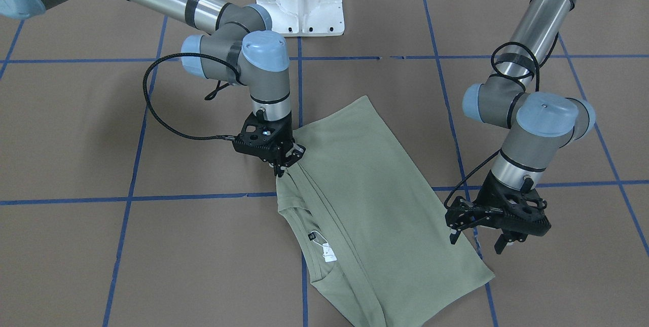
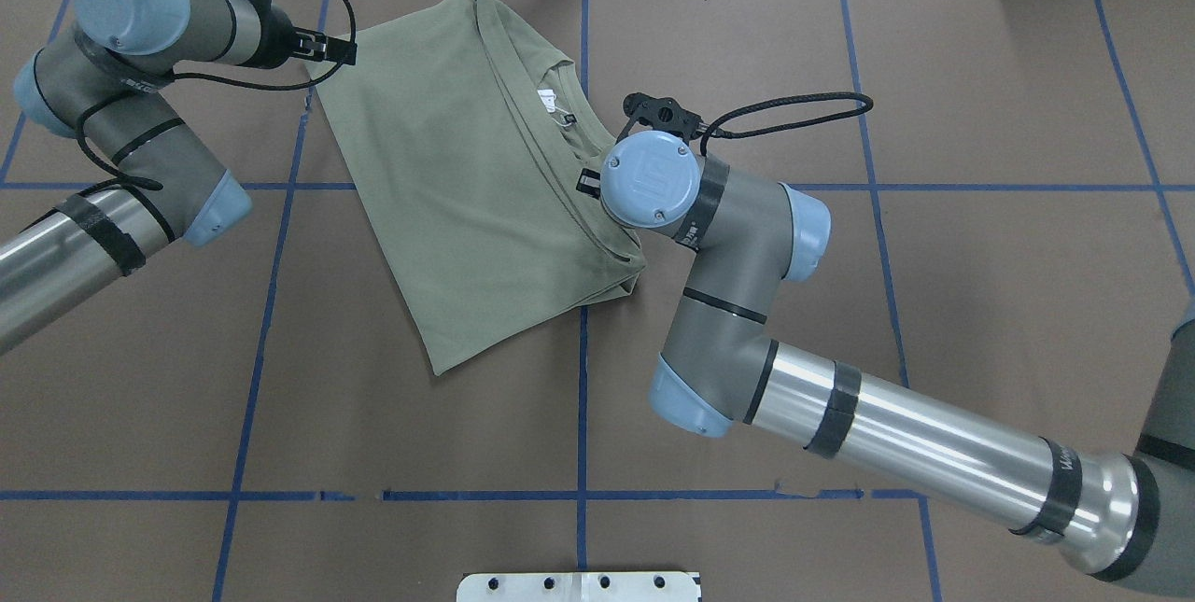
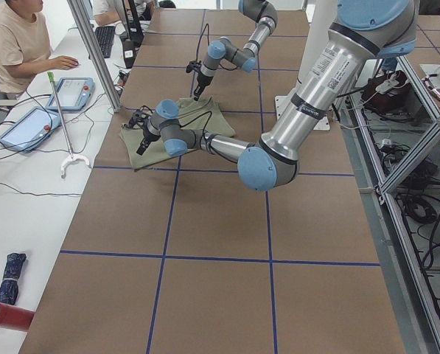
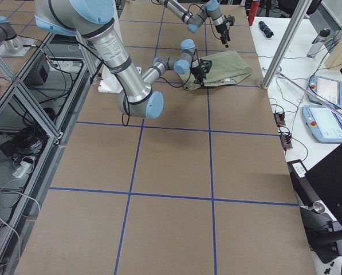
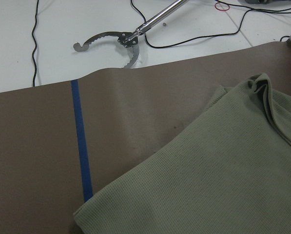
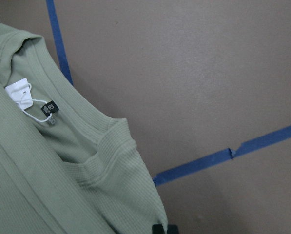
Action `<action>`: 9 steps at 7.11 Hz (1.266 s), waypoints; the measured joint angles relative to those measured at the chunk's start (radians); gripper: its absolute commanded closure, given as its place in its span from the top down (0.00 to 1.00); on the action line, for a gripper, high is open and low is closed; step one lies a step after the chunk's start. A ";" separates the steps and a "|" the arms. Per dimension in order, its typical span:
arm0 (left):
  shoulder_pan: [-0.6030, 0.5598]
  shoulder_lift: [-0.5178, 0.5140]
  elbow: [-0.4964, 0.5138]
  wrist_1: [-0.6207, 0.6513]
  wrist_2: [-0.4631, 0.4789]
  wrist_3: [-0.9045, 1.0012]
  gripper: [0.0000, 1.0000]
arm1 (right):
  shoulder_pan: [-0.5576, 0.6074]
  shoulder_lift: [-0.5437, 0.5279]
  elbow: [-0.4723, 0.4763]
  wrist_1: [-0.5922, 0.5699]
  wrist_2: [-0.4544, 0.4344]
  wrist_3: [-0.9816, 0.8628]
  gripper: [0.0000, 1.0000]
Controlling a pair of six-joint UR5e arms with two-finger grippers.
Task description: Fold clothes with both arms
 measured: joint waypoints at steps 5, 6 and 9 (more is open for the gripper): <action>0.003 0.000 -0.009 0.000 0.000 -0.001 1.00 | -0.254 -0.301 0.460 -0.190 -0.202 0.112 0.26; 0.003 0.000 -0.013 0.000 -0.001 -0.001 1.00 | -0.271 -0.322 0.477 -0.194 -0.219 0.116 0.99; 0.006 0.006 -0.032 0.000 -0.001 -0.002 1.00 | -0.271 -0.318 0.495 -0.213 -0.207 0.043 1.00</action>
